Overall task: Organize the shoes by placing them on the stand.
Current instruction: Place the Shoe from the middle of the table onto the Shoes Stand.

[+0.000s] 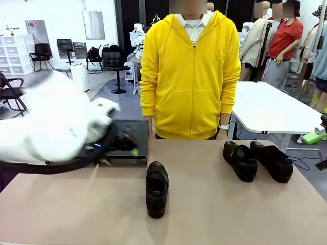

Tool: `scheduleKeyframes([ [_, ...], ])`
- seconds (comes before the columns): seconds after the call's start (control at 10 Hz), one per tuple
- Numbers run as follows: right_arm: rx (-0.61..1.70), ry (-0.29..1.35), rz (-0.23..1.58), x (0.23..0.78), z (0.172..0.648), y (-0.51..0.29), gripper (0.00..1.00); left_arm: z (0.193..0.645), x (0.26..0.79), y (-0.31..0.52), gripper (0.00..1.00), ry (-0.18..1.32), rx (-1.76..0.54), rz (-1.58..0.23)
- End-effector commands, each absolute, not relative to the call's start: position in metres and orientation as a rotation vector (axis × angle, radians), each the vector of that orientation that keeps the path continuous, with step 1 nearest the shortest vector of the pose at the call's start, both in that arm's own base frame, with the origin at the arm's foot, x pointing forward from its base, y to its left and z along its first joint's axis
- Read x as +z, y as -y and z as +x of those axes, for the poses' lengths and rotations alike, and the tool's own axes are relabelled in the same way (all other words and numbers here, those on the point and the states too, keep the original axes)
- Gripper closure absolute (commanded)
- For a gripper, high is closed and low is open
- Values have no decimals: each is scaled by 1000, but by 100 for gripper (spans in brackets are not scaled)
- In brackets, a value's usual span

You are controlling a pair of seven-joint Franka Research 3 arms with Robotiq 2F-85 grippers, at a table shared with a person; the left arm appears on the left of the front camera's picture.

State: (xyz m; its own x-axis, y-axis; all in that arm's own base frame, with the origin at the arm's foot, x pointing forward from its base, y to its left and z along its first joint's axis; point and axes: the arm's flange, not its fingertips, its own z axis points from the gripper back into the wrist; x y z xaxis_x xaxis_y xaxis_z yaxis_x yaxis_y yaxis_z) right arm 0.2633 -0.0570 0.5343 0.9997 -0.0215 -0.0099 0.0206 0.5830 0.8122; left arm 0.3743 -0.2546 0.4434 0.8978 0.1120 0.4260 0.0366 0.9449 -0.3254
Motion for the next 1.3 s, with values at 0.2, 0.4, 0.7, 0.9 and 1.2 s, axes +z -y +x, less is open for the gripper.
scheduleKeyframes([
  [0.2,-27,5,976,540,266,57,0,427,433,306,0,252,24,-220],
  [0.4,-27,5,976,540,266,57,0,401,411,286,0,440,61,-212],
  [0.7,-27,5,976,540,266,57,0,417,414,297,0,294,-17,-197],
  [0.9,-27,5,976,540,266,57,0,418,415,315,0,131,-9,-158],
  [1.2,-27,5,976,540,266,57,0,416,407,327,0,24,46,-107],
])
